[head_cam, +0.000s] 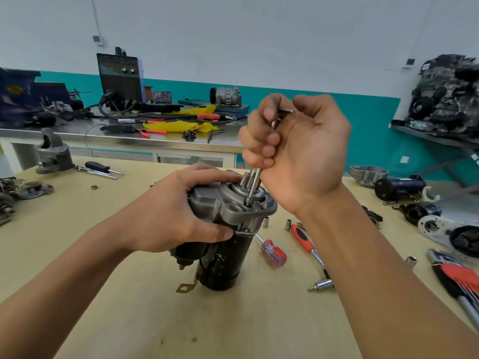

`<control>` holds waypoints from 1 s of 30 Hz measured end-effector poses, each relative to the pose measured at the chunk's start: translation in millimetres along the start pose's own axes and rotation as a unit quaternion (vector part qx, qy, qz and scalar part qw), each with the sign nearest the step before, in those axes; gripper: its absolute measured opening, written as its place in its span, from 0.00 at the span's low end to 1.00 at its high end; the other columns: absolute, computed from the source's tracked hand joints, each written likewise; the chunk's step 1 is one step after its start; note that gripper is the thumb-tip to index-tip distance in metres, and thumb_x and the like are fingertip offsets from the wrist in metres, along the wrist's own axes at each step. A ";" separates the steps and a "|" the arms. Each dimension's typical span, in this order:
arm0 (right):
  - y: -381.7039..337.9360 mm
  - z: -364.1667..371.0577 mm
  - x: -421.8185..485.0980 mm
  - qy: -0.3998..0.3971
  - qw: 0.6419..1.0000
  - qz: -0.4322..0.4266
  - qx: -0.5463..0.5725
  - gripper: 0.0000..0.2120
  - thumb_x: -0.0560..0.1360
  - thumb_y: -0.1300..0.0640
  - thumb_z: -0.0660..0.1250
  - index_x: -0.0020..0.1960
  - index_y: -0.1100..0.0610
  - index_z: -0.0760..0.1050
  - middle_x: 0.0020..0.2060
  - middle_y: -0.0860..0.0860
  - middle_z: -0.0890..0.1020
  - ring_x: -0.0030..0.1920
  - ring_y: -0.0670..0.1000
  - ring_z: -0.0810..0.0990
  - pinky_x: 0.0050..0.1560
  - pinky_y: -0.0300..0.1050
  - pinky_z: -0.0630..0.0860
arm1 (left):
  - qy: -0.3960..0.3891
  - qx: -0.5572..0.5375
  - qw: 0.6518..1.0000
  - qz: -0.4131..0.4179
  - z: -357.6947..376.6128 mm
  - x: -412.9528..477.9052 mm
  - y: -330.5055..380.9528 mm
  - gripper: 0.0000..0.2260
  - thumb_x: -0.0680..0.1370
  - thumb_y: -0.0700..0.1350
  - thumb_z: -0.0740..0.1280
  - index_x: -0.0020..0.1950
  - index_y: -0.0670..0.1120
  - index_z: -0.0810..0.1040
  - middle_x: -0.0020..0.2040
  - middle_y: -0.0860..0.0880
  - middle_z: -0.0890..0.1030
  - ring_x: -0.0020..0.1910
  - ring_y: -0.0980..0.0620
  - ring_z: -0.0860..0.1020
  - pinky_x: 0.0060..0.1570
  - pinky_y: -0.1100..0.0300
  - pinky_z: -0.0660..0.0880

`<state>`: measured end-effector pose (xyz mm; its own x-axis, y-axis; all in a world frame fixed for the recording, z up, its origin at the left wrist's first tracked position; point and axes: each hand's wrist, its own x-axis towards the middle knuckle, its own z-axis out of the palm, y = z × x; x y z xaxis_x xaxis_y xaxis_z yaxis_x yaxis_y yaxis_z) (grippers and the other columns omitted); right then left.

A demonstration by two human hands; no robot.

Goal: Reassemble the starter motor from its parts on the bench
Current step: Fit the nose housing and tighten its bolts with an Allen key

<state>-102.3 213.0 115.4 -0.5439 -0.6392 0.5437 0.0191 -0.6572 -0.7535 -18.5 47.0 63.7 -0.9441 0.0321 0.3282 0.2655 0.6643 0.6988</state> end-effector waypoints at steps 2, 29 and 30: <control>0.8 -0.3 0.2 -0.002 1.000 0.000 0.003 0.10 0.69 0.51 0.52 0.37 0.57 0.64 0.27 0.49 0.60 0.29 0.49 0.54 0.26 0.42 0.52 | 0.002 0.003 1.000 -0.002 0.2 -0.6 -0.3 0.36 0.60 0.52 0.80 0.67 0.63 0.76 0.64 0.64 0.74 0.59 0.62 0.79 0.57 0.60 0.78; -5.5 -7.9 -25.9 0.247 0.781 -0.215 -0.531 0.19 0.78 0.58 0.68 0.29 0.60 0.80 0.21 0.53 0.75 0.23 0.50 0.73 0.26 0.44 0.70 | 0.077 0.001 0.996 0.049 18.4 12.8 38.1 0.13 0.69 0.60 0.72 0.50 0.57 0.86 0.52 0.61 0.84 0.58 0.62 0.79 0.61 0.51 0.77; -4.7 -7.9 -25.0 0.253 0.777 -0.217 -0.534 0.19 0.77 0.59 0.68 0.28 0.60 0.79 0.20 0.53 0.75 0.22 0.51 0.73 0.26 0.45 0.70 | 0.067 0.003 0.996 0.058 18.2 13.8 39.6 0.13 0.69 0.59 0.72 0.50 0.57 0.86 0.52 0.61 0.84 0.57 0.63 0.79 0.61 0.53 0.77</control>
<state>-95.4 235.3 102.4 -0.5700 -0.0336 0.8210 -0.8184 0.1115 -0.5637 -24.5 87.3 84.4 -0.8723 0.0090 0.4888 0.3694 0.6671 0.6470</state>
